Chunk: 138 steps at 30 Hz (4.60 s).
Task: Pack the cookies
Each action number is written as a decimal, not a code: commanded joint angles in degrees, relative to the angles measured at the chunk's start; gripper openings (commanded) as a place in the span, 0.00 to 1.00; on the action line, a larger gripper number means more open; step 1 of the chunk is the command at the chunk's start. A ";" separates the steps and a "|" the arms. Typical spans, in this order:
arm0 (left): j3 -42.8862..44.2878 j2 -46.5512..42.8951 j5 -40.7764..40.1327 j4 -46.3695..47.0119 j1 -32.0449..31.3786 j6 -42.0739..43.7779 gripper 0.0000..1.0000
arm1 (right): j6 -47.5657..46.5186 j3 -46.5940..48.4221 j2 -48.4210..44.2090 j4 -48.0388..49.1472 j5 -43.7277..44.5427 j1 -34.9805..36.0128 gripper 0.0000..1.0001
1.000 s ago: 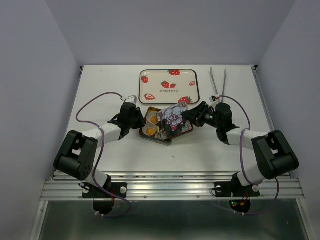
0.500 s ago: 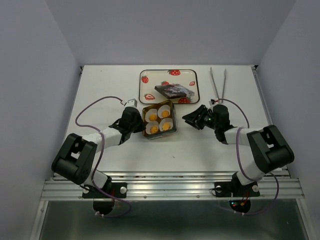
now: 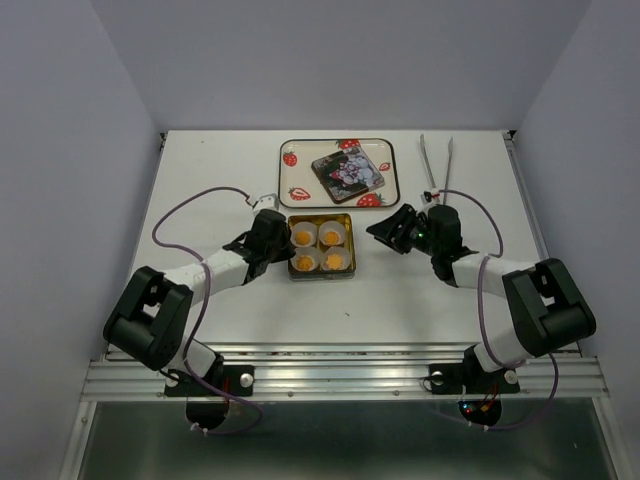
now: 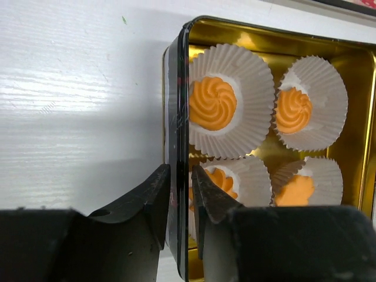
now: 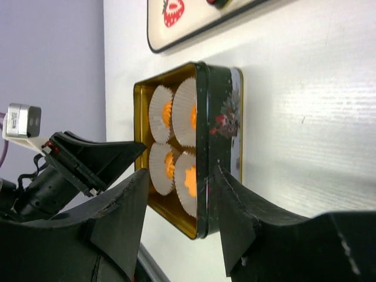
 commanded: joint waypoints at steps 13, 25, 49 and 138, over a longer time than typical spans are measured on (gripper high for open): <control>14.82 -2.24 -2.67 -2.34 -0.06 5.06 0.99 | -22.97 26.96 8.75 -20.05 14.22 -2.62 1.00; 41.45 22.72 9.55 0.22 7.32 8.58 0.99 | -39.31 59.48 33.89 -35.97 11.23 -4.90 1.00; 70.73 55.16 22.73 -7.17 6.97 5.69 0.70 | -37.06 72.69 49.20 -40.90 -3.70 -4.90 1.00; 55.08 49.35 24.58 4.61 3.72 -0.82 0.48 | -31.25 61.00 38.04 -46.88 14.91 -5.87 1.00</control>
